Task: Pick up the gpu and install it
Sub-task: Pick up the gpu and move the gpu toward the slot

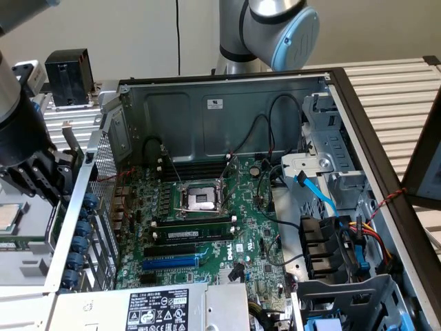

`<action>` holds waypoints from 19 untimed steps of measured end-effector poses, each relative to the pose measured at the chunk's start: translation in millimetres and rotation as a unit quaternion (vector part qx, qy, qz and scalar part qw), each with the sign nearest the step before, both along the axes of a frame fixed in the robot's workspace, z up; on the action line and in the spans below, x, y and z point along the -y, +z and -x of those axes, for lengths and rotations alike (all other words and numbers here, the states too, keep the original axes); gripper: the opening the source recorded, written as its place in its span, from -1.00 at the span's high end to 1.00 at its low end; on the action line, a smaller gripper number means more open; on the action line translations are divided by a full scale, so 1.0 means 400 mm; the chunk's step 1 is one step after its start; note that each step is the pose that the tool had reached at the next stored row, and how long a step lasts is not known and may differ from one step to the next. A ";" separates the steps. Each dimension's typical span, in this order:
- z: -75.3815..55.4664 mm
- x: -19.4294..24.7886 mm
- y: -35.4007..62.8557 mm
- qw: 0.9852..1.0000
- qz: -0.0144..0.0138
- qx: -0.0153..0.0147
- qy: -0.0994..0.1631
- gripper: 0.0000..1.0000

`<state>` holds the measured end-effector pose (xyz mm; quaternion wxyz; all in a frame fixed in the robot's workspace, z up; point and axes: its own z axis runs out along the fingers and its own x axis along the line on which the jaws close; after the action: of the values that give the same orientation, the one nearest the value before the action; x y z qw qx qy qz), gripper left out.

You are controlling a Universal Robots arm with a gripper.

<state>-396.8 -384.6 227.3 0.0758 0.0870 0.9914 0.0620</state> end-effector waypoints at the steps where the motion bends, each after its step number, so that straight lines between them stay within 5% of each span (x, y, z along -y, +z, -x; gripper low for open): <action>1: -0.001 0.002 0.000 1.000 0.000 0.000 0.000 0.44; 7: -0.006 0.009 0.000 1.000 0.000 0.000 0.000 0.44; 12: -0.007 0.011 0.001 1.000 -0.004 0.000 0.000 0.44; 19: -0.007 0.013 0.011 1.000 -0.006 -0.002 0.000 0.44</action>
<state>-394.0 -389.7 231.5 0.0733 0.0876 0.9912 0.0674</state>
